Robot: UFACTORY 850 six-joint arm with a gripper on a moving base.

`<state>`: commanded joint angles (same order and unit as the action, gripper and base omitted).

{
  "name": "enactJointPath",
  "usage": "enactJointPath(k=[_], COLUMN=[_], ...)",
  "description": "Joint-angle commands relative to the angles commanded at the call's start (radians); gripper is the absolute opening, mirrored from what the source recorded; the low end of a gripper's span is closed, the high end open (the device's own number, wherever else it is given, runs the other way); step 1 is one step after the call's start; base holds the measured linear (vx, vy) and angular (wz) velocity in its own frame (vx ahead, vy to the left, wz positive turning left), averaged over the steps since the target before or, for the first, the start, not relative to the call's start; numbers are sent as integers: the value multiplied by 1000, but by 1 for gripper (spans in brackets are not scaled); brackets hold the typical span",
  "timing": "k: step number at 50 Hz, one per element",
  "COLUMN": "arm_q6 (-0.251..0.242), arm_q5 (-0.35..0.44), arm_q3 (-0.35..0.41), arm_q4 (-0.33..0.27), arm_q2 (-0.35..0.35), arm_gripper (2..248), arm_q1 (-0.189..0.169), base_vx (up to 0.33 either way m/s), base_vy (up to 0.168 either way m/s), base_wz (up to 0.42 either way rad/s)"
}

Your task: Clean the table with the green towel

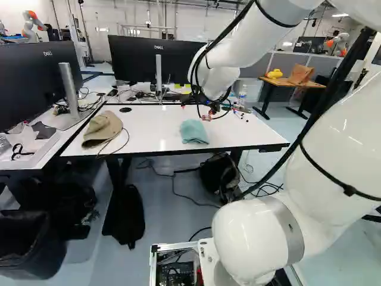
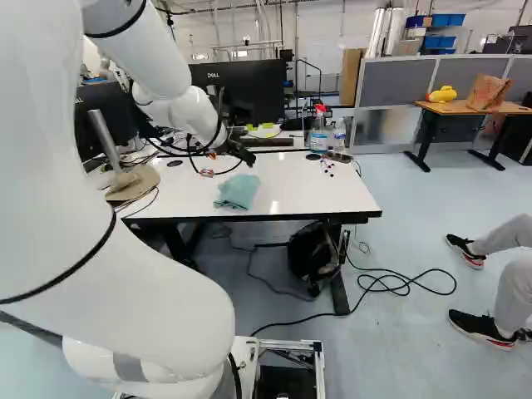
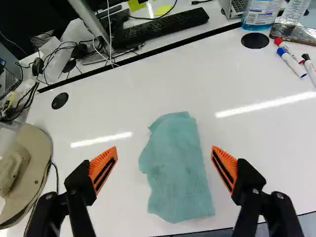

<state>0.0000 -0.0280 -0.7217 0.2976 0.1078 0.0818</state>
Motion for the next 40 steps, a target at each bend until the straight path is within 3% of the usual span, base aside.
enactJointPath(k=[40], arm_q6=[0], arm_q5=[0], arm_q3=[5], arm_q4=[0], arm_q2=[6], arm_gripper=[247], arm_q1=[-62], base_vx=[0], base_vy=[0], base_wz=[0])
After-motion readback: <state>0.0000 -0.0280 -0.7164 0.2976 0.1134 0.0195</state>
